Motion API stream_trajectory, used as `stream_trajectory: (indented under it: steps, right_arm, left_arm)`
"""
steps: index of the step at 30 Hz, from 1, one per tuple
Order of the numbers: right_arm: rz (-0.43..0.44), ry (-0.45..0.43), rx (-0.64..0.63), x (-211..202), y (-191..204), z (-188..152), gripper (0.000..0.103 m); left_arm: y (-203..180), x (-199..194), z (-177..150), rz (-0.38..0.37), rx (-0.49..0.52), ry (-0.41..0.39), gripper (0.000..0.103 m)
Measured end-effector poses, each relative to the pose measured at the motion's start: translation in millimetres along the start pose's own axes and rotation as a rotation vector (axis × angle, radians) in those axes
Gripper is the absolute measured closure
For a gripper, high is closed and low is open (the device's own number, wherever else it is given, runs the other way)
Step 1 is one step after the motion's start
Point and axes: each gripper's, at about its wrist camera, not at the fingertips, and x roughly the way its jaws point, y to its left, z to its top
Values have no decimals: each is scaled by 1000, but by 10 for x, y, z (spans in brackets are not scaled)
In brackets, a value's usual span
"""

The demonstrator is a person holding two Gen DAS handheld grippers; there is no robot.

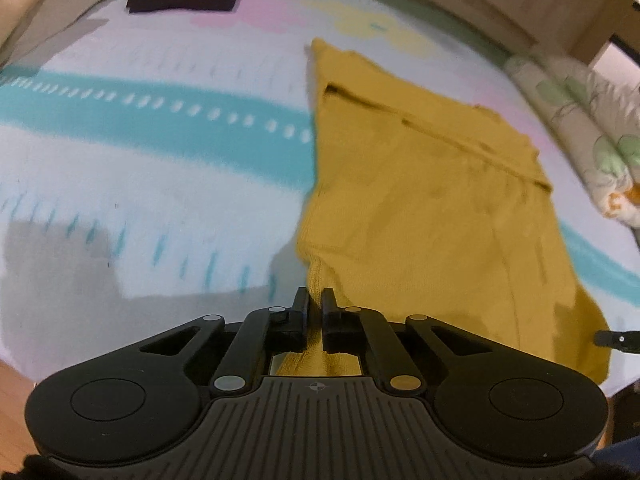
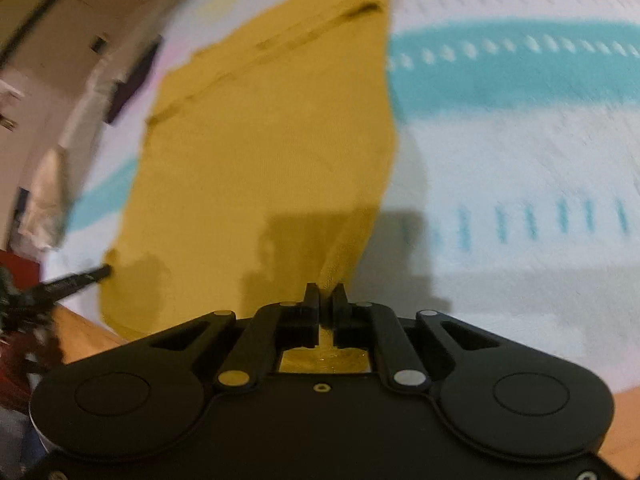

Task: Fold small clothes

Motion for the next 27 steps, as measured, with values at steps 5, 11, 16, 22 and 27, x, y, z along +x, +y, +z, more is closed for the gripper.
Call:
stream_trajectory:
  steps: [5,11,16,22,27]
  right_arm:
    - [86,-135,19,-194,5,106,89]
    - [135,-294,58,-402,-36,207,89]
    - [161,-377,103,-446,-39,357,89]
    - [181,-443,133,-495,-21,629,89]
    - [167,-470,141,-429,7,1011,89]
  left_arm:
    - [0,-87,85,-35,-39,-63,98]
    - [36,-155,281,-52,-116,-138,98]
    - [-72,-225,569,-73,-116,-185,98]
    - [-215,-177,1045,-77,-89,-219,98]
    - [-309,-44,1433,-71,-63,-241,98]
